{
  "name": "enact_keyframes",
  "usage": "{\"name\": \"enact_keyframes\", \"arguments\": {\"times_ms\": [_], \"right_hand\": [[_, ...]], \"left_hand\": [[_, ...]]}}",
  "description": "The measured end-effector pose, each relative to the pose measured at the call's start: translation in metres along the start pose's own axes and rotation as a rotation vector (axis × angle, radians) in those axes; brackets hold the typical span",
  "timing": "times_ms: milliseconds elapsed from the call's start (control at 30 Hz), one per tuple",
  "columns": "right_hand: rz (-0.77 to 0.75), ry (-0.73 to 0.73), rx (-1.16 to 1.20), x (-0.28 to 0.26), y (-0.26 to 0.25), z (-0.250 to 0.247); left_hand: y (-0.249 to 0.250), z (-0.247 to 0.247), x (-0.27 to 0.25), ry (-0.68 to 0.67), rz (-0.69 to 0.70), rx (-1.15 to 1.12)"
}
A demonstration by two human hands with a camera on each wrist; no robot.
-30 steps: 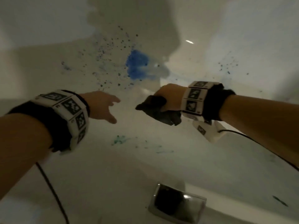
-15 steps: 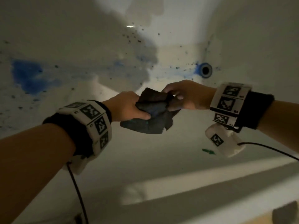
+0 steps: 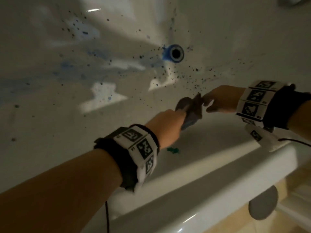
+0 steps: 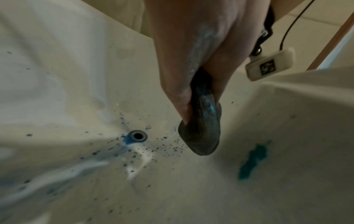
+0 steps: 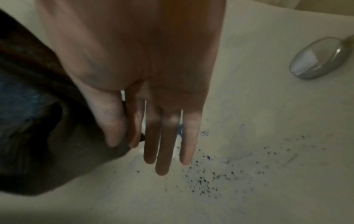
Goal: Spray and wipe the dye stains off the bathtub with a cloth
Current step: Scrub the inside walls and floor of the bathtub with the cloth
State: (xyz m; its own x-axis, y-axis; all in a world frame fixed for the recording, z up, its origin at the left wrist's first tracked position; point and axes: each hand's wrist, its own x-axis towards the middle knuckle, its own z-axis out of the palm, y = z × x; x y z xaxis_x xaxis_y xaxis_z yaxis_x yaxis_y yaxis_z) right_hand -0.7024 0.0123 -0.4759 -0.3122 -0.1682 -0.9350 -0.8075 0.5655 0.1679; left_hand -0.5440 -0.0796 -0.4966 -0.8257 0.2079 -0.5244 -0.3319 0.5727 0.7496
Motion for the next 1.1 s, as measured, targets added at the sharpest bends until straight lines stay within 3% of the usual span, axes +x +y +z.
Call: {"name": "enact_keyframes", "arguments": {"times_ms": [100, 233, 433, 800, 967, 1000, 1100], "right_hand": [[0.041, -0.021, -0.049, 0.004, 0.005, 0.01], [0.065, -0.002, -0.022, 0.008, 0.018, 0.011], [0.018, -0.018, -0.045, 0.005, 0.013, 0.007], [-0.145, 0.016, -0.024, 0.013, -0.038, -0.009], [-0.148, 0.032, -0.015, 0.012, -0.05, -0.013], [-0.144, 0.036, -0.019, 0.013, -0.051, -0.013], [-0.137, 0.04, -0.013, 0.015, -0.057, -0.013]], "left_hand": [[0.023, 0.011, 0.012, -0.06, 0.079, -0.044], [0.026, 0.014, 0.017, -0.249, 0.115, -0.091], [0.002, 0.015, 0.001, -0.28, 0.106, -0.135], [-0.128, 0.025, -0.09, -0.409, -0.119, -0.085], [-0.174, -0.017, -0.13, -0.667, -0.364, 0.078], [-0.175, -0.03, -0.134, -0.649, -0.431, 0.019], [-0.162, -0.059, -0.133, -0.353, -0.447, -0.199]]}}
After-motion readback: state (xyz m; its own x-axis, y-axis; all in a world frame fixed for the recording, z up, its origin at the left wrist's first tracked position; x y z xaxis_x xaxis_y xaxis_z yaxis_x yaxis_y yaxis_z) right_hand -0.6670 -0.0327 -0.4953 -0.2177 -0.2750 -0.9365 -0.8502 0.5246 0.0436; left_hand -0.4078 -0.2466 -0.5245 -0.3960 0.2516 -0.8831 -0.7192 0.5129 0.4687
